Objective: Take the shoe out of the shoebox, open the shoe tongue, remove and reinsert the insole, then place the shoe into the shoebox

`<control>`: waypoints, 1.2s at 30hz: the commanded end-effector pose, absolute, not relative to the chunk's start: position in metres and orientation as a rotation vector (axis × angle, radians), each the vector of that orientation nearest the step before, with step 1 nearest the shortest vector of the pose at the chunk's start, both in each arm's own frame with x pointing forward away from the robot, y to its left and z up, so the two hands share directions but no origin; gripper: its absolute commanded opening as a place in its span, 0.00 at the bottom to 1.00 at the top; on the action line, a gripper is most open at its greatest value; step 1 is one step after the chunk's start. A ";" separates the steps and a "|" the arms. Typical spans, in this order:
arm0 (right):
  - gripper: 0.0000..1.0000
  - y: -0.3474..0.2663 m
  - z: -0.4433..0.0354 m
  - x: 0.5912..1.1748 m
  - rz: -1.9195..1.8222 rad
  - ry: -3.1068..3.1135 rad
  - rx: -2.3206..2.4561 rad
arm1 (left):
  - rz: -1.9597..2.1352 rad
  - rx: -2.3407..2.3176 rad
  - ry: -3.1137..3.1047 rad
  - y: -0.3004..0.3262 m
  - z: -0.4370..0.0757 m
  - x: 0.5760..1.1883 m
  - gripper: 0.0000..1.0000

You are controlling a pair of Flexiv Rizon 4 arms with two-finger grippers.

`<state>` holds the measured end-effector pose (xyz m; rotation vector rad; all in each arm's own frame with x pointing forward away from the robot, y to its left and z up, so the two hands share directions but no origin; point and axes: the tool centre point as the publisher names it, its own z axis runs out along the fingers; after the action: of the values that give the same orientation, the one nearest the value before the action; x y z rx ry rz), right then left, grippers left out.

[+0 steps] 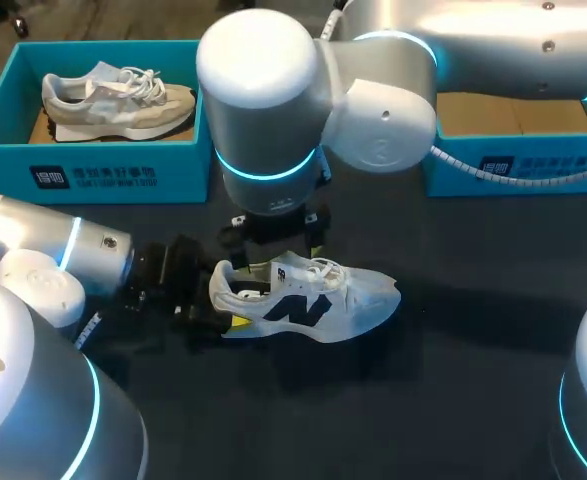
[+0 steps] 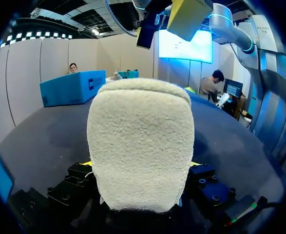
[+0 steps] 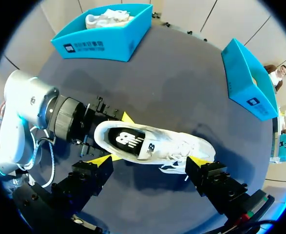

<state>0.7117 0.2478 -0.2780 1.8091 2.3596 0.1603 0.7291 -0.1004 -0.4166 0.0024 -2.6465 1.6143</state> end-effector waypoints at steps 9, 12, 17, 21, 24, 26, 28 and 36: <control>1.00 0.239 -0.287 0.716 0.182 2.094 1.953 | 1.611 0.005 -2.649 -0.101 -0.419 0.731 0.00; 1.00 0.238 -0.297 0.719 0.213 2.046 1.987 | 1.611 0.005 -2.649 -0.101 -0.419 0.731 0.00; 1.00 0.237 -0.310 0.720 0.189 2.034 2.022 | 1.611 0.005 -2.649 -0.101 -0.419 0.731 0.00; 1.00 0.239 -0.314 0.721 0.151 2.026 2.030 | 1.611 0.005 -2.649 -0.101 -0.419 0.731 0.00; 1.00 0.243 -0.316 0.721 0.117 2.008 2.037 | 1.611 0.005 -2.649 -0.101 -0.419 0.731 0.00; 1.00 0.246 -0.317 0.721 0.120 1.987 2.049 | 1.611 0.005 -2.649 -0.101 -0.419 0.731 0.00; 1.00 0.250 -0.317 0.721 0.103 1.981 2.045 | 1.611 0.005 -2.649 -0.101 -0.419 0.731 0.00; 1.00 0.263 -0.326 0.723 -0.038 1.977 2.026 | 1.611 0.005 -2.649 -0.101 -0.419 0.731 0.00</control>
<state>0.7247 0.2468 -0.3138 1.9733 2.1117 0.0597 0.7291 -0.1004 -0.4166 0.0024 -2.6465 1.6144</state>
